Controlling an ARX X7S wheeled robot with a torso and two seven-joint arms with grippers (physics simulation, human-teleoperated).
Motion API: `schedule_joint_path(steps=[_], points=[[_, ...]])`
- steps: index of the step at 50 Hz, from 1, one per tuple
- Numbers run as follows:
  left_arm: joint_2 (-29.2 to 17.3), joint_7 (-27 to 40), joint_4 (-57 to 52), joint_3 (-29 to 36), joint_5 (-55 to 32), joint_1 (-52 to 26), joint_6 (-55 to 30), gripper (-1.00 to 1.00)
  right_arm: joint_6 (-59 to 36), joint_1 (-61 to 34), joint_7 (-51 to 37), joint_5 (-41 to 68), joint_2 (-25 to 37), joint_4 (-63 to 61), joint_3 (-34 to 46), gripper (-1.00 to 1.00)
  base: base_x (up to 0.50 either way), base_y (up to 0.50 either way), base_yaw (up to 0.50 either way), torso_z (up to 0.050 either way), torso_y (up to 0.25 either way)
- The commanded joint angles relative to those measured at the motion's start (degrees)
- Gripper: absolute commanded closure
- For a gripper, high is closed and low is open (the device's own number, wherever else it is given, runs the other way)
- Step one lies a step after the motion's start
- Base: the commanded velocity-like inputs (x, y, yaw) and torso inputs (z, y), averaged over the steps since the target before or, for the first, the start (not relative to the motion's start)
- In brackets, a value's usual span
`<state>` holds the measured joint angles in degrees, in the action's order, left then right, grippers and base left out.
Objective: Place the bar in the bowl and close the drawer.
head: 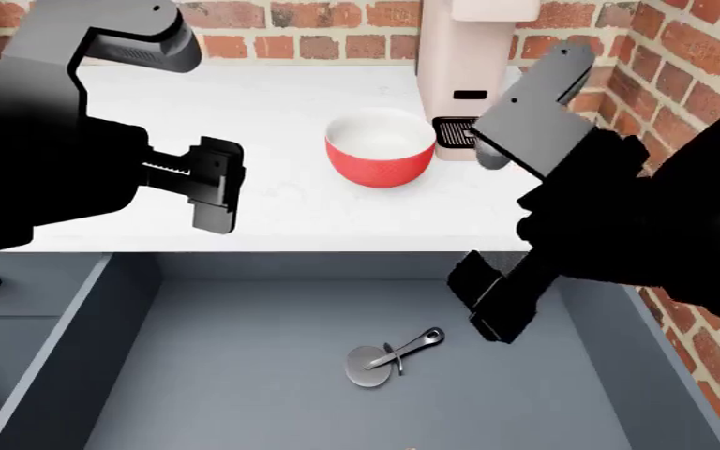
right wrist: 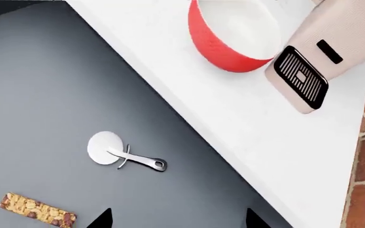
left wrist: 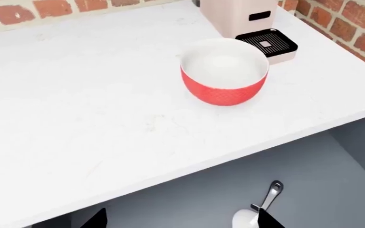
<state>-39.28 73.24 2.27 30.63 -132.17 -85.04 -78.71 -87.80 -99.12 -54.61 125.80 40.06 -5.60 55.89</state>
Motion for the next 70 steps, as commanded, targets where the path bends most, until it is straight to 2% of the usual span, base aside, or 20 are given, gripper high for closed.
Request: schedule_joint_path(steps=[1, 8, 15, 22, 32, 46, 70], points=[[-1.84, -0.63, 0.26, 0.56, -0.82, -0.48, 0.25, -1.00, -1.77, -7.67, 24.99, -15.64, -5.13, -1.47, 10.26, -1.00, 0.00, 0.00, 0.00, 0.000, 0.000], [-2.48, -1.29, 0.53, 1.27, -1.31, -0.62, -0.11, -1.00, -0.30, -8.37, 42.81, -33.00, -8.61, -6.38, 14.38, -1.00, 0.00, 0.00, 0.00, 0.000, 0.000], [-2.47, -2.11, 0.36, 1.63, -0.72, -0.77, -0.61, -1.00, 5.91, -9.40, 61.24, -49.34, -9.45, -12.80, 21.75, -1.00, 0.00, 0.00, 0.00, 0.000, 0.000], [-2.53, -3.07, 0.48, 1.67, 0.17, -0.83, -0.89, -1.00, 15.10, -8.68, 71.44, -57.47, -9.46, -12.97, 24.84, -1.00, 0.00, 0.00, 0.00, 0.000, 0.000], [-2.65, -4.11, -0.03, 1.90, 0.73, -0.65, -0.92, -1.00, 21.77, -7.17, 81.99, -60.42, -9.17, -13.09, 27.25, -1.00, 0.00, 0.00, 0.00, 0.000, 0.000], [-2.85, -5.68, -0.43, 2.10, 1.70, -0.28, -0.91, -1.00, 26.08, -3.98, 85.88, -64.76, -9.39, -13.55, 30.90, -1.00, 0.00, 0.00, 0.00, 0.000, 0.000], [-3.50, -8.04, -0.65, 2.50, 3.64, 0.79, -0.52, -1.00, 31.41, 4.77, 83.72, -68.19, -9.38, -12.83, 33.81, -1.00, 0.00, 0.00, 0.00, 0.000, 0.000]])
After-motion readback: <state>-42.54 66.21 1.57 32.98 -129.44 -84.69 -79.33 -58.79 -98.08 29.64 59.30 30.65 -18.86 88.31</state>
